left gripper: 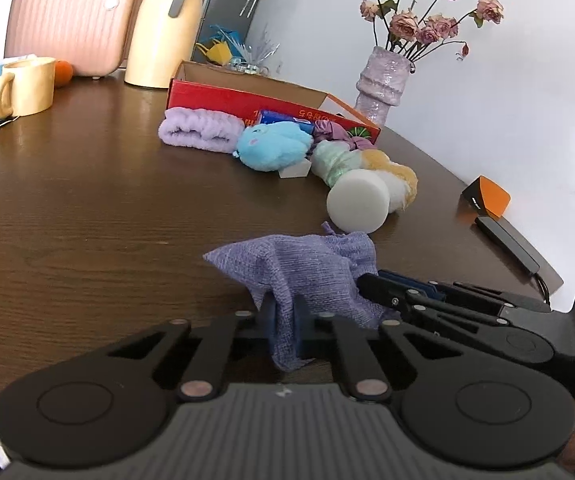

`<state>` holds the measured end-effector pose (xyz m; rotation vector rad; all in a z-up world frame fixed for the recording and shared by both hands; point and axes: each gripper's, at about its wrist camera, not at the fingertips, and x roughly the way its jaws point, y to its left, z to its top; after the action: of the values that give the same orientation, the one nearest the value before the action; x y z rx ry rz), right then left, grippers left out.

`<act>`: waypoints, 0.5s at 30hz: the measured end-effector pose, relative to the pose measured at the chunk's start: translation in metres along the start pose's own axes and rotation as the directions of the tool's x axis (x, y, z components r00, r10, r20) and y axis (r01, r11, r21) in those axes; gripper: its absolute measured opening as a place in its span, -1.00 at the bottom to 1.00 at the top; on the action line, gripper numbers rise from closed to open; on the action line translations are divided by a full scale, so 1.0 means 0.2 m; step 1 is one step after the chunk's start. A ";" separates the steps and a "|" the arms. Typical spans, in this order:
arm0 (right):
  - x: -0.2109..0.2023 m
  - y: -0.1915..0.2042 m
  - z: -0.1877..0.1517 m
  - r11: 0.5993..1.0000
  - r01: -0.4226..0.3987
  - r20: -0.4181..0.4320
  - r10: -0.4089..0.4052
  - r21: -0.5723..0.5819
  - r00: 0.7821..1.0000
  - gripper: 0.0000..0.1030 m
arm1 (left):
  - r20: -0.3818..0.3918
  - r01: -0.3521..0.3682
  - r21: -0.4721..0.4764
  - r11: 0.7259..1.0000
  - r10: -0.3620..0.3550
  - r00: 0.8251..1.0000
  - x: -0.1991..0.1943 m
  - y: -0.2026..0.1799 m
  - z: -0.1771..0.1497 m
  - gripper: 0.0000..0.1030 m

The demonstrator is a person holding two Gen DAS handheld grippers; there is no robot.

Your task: Organize soft objects

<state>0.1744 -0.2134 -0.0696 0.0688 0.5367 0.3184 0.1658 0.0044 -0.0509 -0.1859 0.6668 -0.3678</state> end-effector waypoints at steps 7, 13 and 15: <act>-0.02 -0.04 0.02 1.000 -0.006 0.006 0.006 0.028 1.000 -0.91 | 0.031 0.017 0.019 1.000 -0.017 0.999 -0.02 0.01 0.06 -0.89; -0.06 -0.06 0.18 0.999 -0.032 0.082 0.029 0.036 0.996 -0.91 | 0.088 0.017 0.066 0.998 -0.023 0.996 -0.04 -0.01 0.29 -0.88; -0.06 -0.07 0.29 0.999 -0.040 0.119 0.037 0.022 0.992 -0.91 | 0.093 0.002 0.082 0.997 -0.009 0.996 -0.01 -0.01 0.45 -0.88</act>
<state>0.1986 -0.2295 -0.0152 0.1210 0.4214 0.3435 0.2211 0.0069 0.0205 -0.1257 0.5584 -0.3887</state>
